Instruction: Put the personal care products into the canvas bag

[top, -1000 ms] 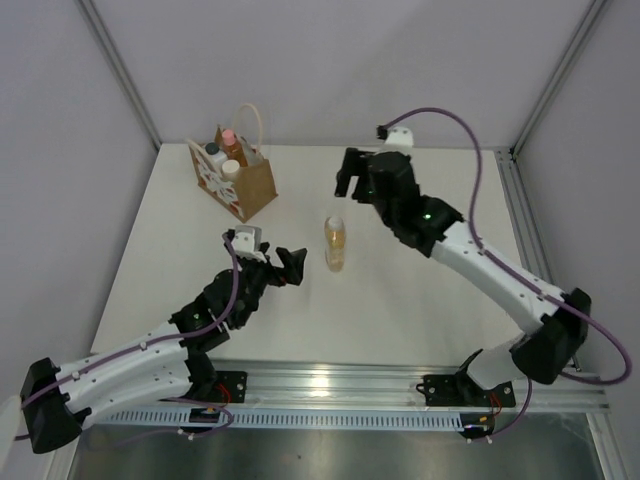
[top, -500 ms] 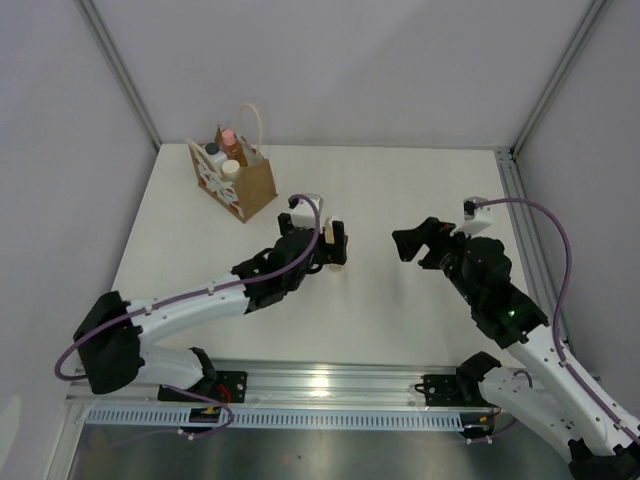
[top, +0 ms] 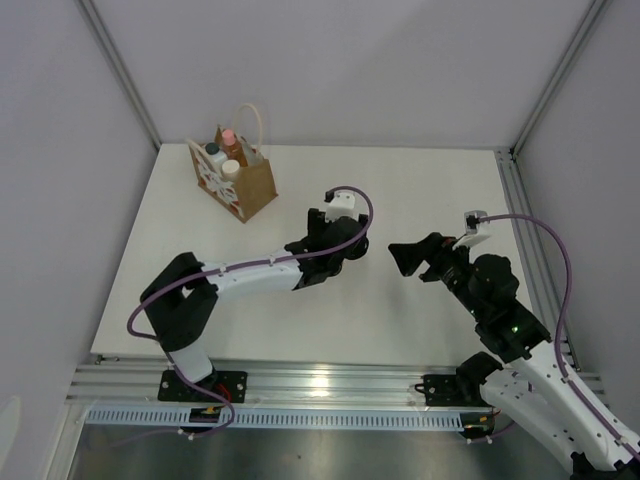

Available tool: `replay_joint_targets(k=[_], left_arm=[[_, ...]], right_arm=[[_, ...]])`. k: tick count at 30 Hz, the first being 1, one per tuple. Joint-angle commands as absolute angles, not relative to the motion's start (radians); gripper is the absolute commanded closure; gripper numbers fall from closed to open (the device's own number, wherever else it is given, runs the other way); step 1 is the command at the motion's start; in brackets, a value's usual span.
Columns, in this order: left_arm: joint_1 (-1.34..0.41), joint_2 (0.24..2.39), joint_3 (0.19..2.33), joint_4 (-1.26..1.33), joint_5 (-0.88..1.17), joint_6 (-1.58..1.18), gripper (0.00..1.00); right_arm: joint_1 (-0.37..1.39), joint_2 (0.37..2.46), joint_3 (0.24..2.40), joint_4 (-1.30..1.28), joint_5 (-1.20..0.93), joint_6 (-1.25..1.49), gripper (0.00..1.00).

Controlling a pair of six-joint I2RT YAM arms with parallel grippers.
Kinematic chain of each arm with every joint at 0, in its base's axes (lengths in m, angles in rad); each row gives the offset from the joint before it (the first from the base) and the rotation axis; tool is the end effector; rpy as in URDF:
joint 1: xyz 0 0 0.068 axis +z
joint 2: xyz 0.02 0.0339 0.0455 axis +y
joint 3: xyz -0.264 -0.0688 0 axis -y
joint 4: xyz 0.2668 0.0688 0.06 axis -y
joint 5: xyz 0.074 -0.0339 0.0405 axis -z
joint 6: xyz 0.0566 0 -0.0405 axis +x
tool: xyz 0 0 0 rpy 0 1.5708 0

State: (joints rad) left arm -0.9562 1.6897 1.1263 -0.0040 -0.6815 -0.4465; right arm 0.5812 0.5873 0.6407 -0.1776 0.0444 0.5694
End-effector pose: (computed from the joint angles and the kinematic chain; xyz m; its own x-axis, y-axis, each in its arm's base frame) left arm 0.2646 -0.3131 0.2205 -0.4212 0.0153 -0.9068 0.1622 0.9850 -0.0588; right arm 0.1627 0.1039 0.3178 -0.3631 0.4059 -0.8387 -0.3751 0.7603 0.5303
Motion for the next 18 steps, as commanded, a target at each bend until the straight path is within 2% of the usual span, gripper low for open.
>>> replay_joint_targets(k=[1, 8, 15, 18], left_arm=[[-0.954, 1.739, 1.184, -0.025, -0.739, -0.469, 0.10], [-0.914, 1.809, 1.203, -0.026, -0.722, -0.492, 0.13], [-0.913, 1.844, 1.215, -0.006, -0.753, -0.423, 0.29], [-0.913, 1.829, 1.213, -0.006, -0.761, -0.414, 0.29]], right_arm=[[0.584, 0.586, 0.638, -0.130, 0.038, 0.569, 0.12], [0.584, 0.611, 0.644, -0.133, 0.023, 0.565, 0.11], [0.584, 0.609, 0.643, -0.137, 0.023, 0.560, 0.11], [0.584, 0.612, 0.643, -0.135, 0.015, 0.560, 0.11]])
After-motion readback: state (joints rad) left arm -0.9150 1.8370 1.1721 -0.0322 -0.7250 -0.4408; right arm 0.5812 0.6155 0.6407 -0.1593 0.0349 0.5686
